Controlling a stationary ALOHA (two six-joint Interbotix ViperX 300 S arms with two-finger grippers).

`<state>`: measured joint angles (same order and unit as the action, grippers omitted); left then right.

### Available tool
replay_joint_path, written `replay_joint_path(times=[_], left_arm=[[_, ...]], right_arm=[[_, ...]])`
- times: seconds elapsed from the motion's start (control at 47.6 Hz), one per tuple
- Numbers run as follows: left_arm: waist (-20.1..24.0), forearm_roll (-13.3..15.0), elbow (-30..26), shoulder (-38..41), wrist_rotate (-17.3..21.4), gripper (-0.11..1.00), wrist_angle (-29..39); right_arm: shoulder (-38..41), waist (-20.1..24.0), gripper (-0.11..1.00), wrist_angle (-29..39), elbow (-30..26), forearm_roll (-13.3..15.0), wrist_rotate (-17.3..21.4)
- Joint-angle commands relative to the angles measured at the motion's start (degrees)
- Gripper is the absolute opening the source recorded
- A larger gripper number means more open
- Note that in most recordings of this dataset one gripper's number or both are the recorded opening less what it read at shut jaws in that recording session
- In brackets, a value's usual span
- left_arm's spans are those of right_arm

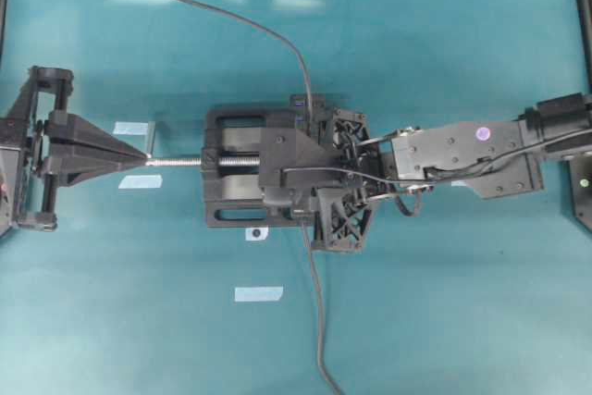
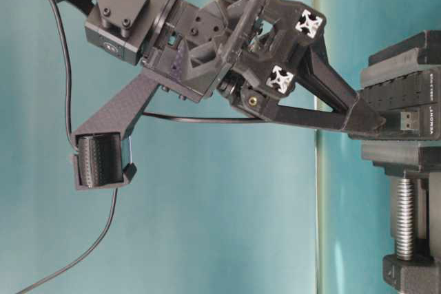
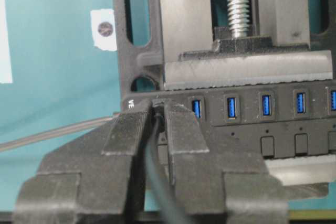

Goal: Insert the USB into the front port of the fixed hub.
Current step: 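Carry the plug to the leftmost front port of the hub, then push the USB plug into the front port with the right gripper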

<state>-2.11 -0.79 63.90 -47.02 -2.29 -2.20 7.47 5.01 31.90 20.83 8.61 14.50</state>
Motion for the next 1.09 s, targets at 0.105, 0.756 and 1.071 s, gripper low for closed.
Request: replay_joint_path(times=[0.105, 0.756, 1.071], left_arm=[[-0.1, 0.0, -0.6, 0.1, -0.1, 0.0, -0.4], [-0.1, -0.1, -0.6, -0.1, -0.1, 0.0, -0.4], [-0.1, -0.1, -0.6, 0.0, -0.2, 0.0, -0.4]], right_arm=[[-0.2, 0.2, 0.08, -0.1, -0.8, -0.2, 0.3], [0.4, 0.3, 0.08, 0.0, 0.2, -0.2, 0.4], [1.7, 0.8, 0.08, 0.0, 1.5, -0.7, 0.4]])
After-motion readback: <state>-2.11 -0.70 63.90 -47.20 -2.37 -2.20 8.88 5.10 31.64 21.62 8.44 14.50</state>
